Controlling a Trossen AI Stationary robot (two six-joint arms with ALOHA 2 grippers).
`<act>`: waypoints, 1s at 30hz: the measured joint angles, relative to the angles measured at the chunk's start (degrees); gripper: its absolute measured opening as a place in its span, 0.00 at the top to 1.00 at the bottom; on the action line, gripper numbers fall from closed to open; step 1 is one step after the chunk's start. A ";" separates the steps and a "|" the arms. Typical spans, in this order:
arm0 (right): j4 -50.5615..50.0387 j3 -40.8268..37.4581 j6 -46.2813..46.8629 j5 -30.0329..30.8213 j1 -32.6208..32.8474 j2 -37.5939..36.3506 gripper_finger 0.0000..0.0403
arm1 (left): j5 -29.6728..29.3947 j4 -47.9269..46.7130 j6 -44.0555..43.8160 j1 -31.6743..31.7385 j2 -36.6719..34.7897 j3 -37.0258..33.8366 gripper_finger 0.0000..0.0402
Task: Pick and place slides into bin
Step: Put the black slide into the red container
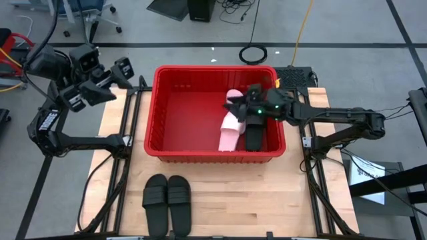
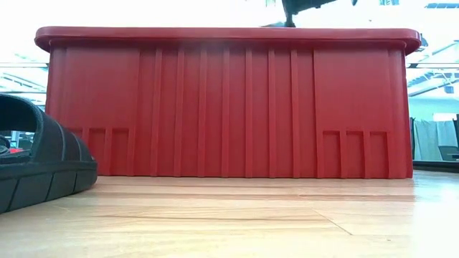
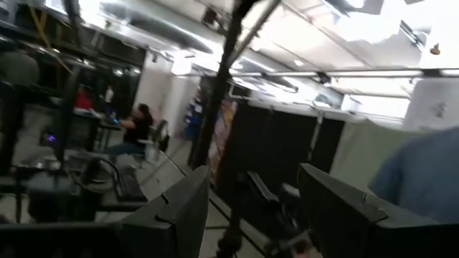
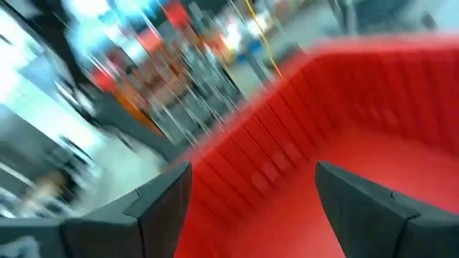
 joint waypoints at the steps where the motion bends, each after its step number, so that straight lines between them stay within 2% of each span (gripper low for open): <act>1: 3.74 0.00 0.20 0.04 -0.01 0.03 0.30 | 0.92 -0.02 0.00 0.02 -0.26 -0.02 0.47; 4: 13.87 0.07 1.30 0.04 0.05 0.66 0.30 | 4.02 -0.05 0.26 0.02 -1.31 -0.04 0.47; 11: 23.74 0.04 0.24 0.06 0.40 0.70 0.30 | 5.74 -0.02 0.14 0.00 -4.43 -0.04 0.47; 16: 27.78 0.04 -2.62 0.04 0.75 0.73 0.30 | -0.61 -0.74 -3.08 0.00 -6.35 -0.04 0.47; 24: 27.59 0.04 -4.72 -0.06 0.72 0.78 0.30 | -10.80 -3.52 -3.80 -0.67 -7.71 -0.02 0.47; 27: 27.38 0.04 -4.95 -1.06 0.72 0.78 0.30 | -12.90 -2.52 -5.24 -3.58 -7.06 0.02 0.47; 30: 27.44 0.04 -4.97 -3.54 0.72 0.78 0.30 | -16.21 -1.02 -6.73 -9.59 -4.84 0.11 0.47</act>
